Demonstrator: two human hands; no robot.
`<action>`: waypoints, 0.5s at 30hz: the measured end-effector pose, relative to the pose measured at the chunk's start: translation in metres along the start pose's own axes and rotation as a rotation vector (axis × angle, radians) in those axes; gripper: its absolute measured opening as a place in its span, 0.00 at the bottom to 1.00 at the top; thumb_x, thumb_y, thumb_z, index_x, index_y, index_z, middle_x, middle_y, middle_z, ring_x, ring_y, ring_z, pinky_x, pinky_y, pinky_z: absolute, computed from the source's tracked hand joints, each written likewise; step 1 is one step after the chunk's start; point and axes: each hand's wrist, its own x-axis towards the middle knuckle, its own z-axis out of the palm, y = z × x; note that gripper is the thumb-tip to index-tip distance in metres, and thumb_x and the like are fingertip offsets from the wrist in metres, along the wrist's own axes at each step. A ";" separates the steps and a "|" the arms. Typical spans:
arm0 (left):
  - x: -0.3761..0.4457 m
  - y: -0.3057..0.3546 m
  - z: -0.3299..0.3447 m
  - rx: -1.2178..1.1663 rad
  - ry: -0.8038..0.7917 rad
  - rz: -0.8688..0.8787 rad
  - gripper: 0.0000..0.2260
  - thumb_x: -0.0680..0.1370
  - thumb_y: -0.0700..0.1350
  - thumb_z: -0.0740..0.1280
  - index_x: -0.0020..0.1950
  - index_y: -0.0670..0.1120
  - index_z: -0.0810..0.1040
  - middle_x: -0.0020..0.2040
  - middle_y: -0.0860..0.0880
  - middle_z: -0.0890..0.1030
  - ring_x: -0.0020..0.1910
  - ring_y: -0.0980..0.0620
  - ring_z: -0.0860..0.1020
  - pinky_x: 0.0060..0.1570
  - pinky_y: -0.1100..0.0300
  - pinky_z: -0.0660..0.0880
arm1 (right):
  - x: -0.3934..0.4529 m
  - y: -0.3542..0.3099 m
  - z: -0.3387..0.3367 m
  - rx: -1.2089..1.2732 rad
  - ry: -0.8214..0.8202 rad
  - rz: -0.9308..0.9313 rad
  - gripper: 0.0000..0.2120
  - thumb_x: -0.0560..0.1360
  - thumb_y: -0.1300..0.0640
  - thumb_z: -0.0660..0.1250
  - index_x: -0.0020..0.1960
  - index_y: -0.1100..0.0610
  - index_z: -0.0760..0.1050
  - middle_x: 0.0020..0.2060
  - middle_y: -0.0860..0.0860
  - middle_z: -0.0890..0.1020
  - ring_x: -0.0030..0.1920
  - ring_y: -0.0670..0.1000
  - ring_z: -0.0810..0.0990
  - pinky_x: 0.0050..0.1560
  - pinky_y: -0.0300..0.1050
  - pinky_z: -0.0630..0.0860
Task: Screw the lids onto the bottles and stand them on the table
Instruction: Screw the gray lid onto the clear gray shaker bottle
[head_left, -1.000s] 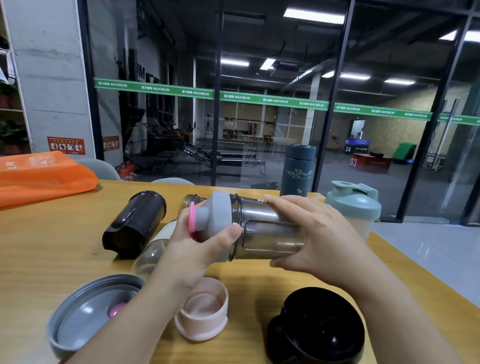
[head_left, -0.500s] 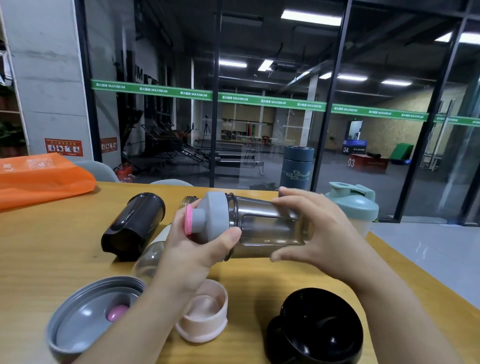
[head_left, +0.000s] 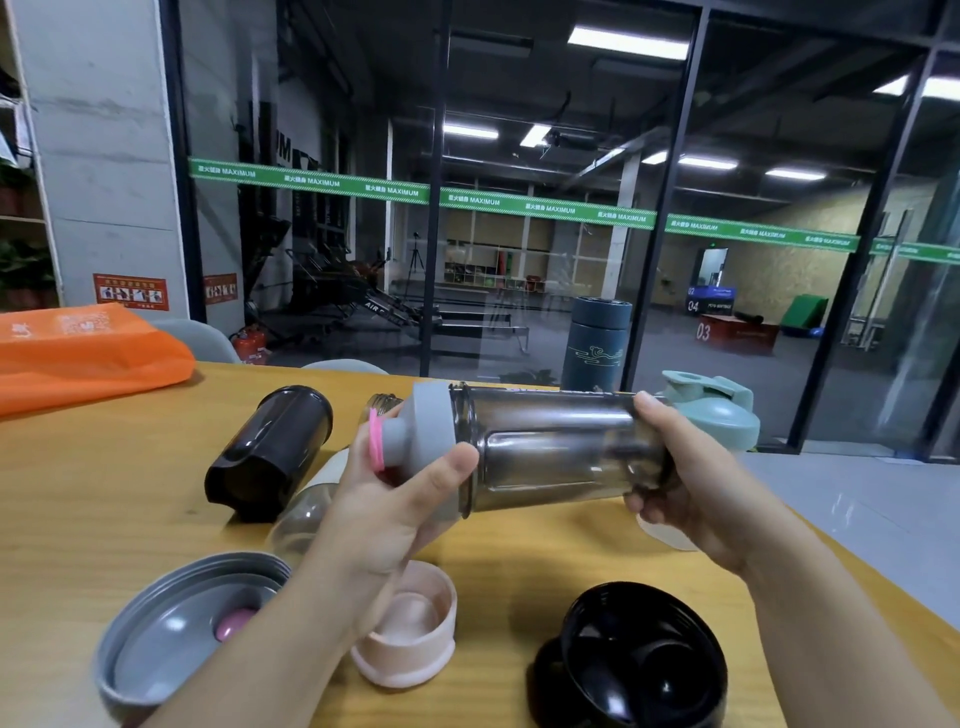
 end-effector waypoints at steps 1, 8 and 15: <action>0.000 0.000 0.001 -0.013 -0.001 -0.014 0.39 0.50 0.54 0.80 0.59 0.54 0.75 0.56 0.46 0.82 0.56 0.46 0.81 0.54 0.44 0.78 | 0.001 0.001 -0.002 0.006 -0.012 -0.026 0.14 0.77 0.44 0.61 0.50 0.54 0.74 0.37 0.55 0.79 0.26 0.51 0.73 0.26 0.40 0.68; 0.003 -0.001 -0.003 -0.020 0.028 -0.050 0.38 0.52 0.54 0.79 0.61 0.53 0.75 0.58 0.46 0.82 0.57 0.45 0.80 0.56 0.42 0.77 | 0.009 0.009 -0.012 0.059 -0.168 -0.202 0.24 0.69 0.52 0.65 0.65 0.40 0.71 0.57 0.54 0.81 0.52 0.57 0.83 0.53 0.55 0.79; -0.001 -0.001 0.001 -0.005 0.011 -0.033 0.35 0.53 0.51 0.81 0.58 0.56 0.74 0.59 0.45 0.81 0.59 0.45 0.79 0.57 0.45 0.77 | 0.006 0.006 -0.005 0.111 -0.101 -0.079 0.23 0.70 0.37 0.61 0.56 0.52 0.76 0.43 0.50 0.86 0.41 0.47 0.85 0.41 0.43 0.77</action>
